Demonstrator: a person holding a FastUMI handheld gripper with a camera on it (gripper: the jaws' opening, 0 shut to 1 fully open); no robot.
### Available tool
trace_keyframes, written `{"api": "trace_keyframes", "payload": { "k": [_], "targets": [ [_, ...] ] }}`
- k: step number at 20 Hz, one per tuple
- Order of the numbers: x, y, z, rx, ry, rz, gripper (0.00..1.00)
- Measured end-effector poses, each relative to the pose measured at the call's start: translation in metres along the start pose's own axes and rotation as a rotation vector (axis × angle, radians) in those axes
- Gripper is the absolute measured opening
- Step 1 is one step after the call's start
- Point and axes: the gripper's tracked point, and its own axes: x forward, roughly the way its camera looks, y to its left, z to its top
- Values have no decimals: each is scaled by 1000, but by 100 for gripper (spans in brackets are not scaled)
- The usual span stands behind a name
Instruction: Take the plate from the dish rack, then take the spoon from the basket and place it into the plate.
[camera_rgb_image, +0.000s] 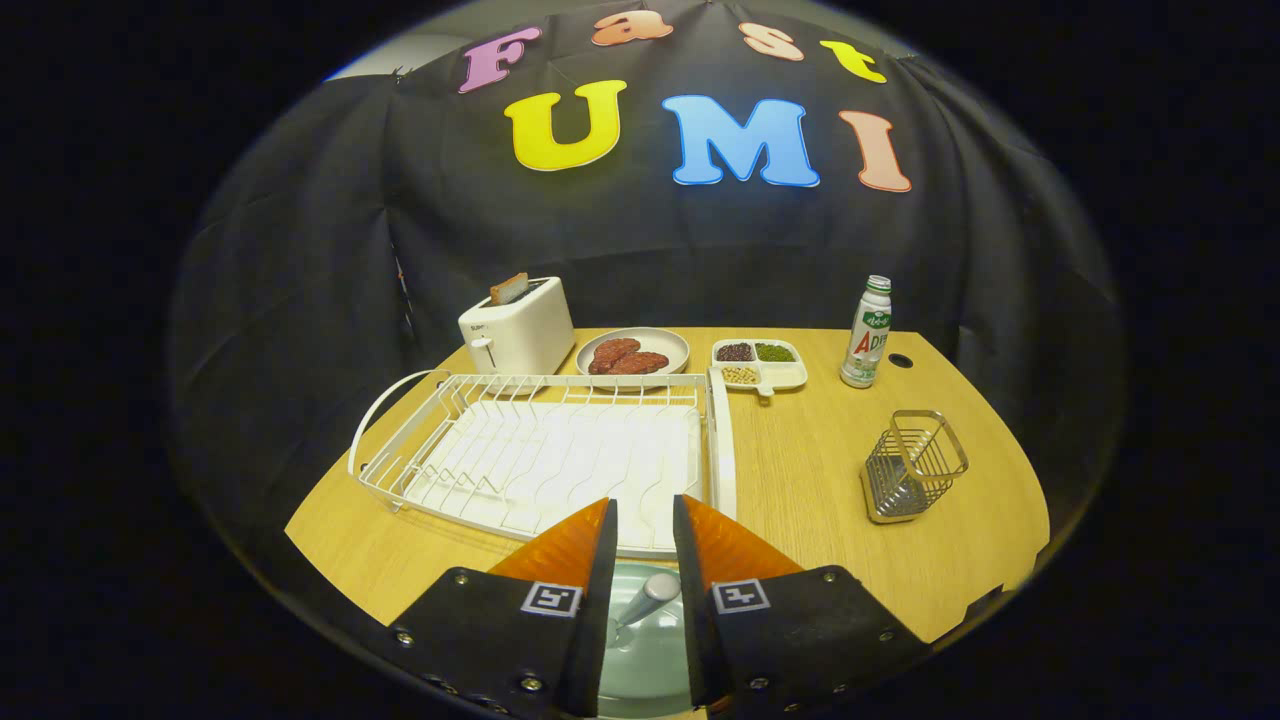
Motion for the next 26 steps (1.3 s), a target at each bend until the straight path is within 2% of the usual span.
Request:
{"api": "trace_keyframes", "payload": {
  "k": [2,3,6,8,14,21,26],
  "targets": [
    [0,-7,4,-10,-10,-16,50],
    [-1,-7,6,-9,-16,-15,54],
    [-2,-7,8,-7,-22,-17,54],
    [-5,-17,8,-21,-11,-69,99],
    [-21,-33,51,-52,-118,-111,98],
    [-50,-64,146,-43,-325,-163,97],
    [-69,-95,196,-14,-452,-203,97]
  ]
}}
